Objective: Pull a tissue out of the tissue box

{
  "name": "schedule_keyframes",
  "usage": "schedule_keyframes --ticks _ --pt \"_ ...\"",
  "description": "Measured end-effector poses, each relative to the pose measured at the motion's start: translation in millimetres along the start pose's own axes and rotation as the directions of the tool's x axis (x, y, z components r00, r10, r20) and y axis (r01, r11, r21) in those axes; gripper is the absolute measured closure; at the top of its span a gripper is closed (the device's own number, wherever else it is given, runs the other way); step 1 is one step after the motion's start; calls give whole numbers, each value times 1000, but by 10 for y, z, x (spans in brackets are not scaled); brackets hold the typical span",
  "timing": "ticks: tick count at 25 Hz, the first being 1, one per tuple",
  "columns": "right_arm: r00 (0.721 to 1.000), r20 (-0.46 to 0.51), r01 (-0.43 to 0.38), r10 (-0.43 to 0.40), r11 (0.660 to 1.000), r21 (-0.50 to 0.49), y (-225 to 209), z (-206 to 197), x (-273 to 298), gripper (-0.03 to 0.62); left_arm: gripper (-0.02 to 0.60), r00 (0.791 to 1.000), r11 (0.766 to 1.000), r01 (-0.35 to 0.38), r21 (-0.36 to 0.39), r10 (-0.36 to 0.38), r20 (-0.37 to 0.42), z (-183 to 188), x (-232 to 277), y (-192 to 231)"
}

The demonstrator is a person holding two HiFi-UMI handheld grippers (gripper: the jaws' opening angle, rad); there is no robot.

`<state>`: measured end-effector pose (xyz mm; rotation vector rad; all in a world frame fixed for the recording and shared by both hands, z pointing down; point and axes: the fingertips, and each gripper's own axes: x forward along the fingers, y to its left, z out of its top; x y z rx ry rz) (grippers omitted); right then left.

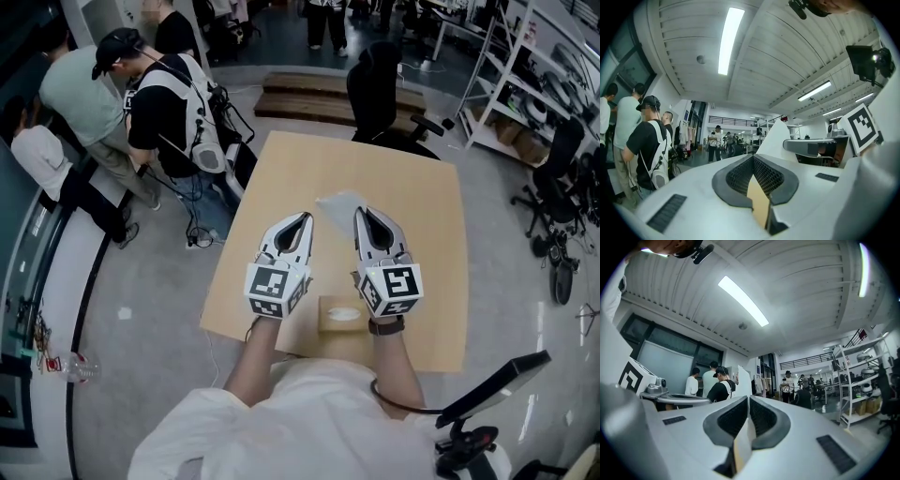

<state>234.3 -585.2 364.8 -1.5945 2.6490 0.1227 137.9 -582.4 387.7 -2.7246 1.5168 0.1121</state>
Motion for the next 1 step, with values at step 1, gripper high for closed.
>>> schedule_keyframes --ticks 1 --pt "1000 -3 0 0 1000 -2 3 -8 13 580 580 1000 1000 -2 9 2 -1 5 2 6"
